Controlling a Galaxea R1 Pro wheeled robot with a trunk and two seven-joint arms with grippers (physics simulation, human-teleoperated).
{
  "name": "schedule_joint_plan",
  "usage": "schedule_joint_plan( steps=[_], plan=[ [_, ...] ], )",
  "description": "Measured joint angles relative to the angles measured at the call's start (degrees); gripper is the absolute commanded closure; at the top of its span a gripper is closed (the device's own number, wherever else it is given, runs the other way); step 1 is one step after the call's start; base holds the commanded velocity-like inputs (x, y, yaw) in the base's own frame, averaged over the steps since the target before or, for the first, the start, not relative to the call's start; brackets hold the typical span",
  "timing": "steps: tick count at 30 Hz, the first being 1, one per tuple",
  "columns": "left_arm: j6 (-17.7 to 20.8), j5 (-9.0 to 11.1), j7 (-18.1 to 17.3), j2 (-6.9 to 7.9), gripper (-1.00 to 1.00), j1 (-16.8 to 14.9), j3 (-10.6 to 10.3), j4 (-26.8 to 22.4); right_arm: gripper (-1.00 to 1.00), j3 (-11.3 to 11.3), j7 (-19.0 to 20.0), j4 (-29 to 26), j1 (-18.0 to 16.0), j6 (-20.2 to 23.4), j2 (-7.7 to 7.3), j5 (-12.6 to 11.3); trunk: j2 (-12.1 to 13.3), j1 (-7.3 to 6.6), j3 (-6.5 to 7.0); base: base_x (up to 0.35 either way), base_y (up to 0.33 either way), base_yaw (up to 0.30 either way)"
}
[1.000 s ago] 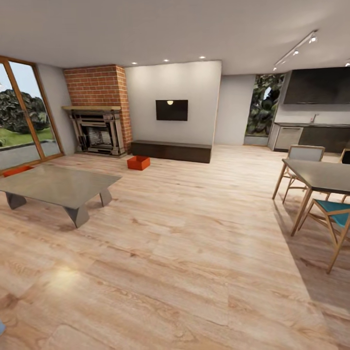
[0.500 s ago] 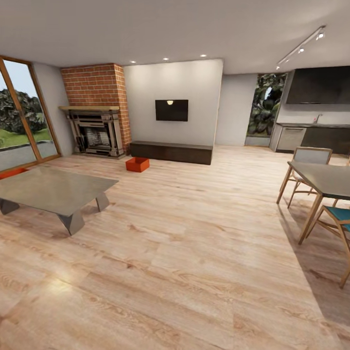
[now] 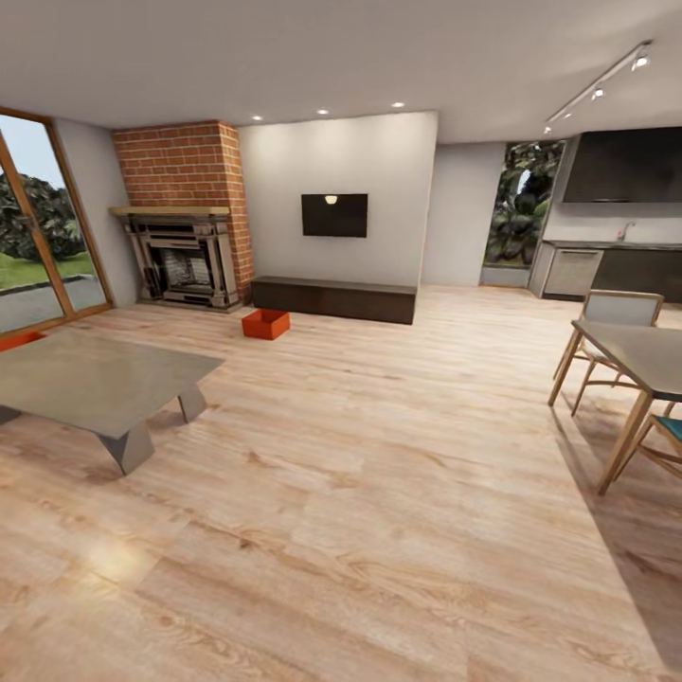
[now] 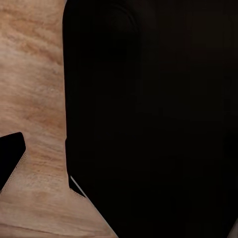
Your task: Move the two storage containers from the living room to the garage. In the garage, place one container on the floor and stack the other container on top of it (either order is fine).
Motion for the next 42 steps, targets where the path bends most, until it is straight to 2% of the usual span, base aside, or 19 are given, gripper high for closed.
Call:
schedule_joint_plan(
  steps=[29, 42],
  plan=[
    [0.00, -0.02, 0.01, 0.00, -1.00, 0.00, 0.00, 0.00, -1.00, 0.00, 0.00, 0.00, 0.00, -0.08, 0.07, 0.00, 0.00, 0.00, 0.00, 0.323, 0.000, -0.002],
    [0.00, 0.01, 0.04, 0.00, -1.00, 0.00, 0.00, 0.00, -1.00, 0.00, 0.00, 0.00, 0.01, -0.16, 0.07, -0.02, 0.00, 0.00, 0.00, 0.323, 0.000, -0.216]
  ],
)
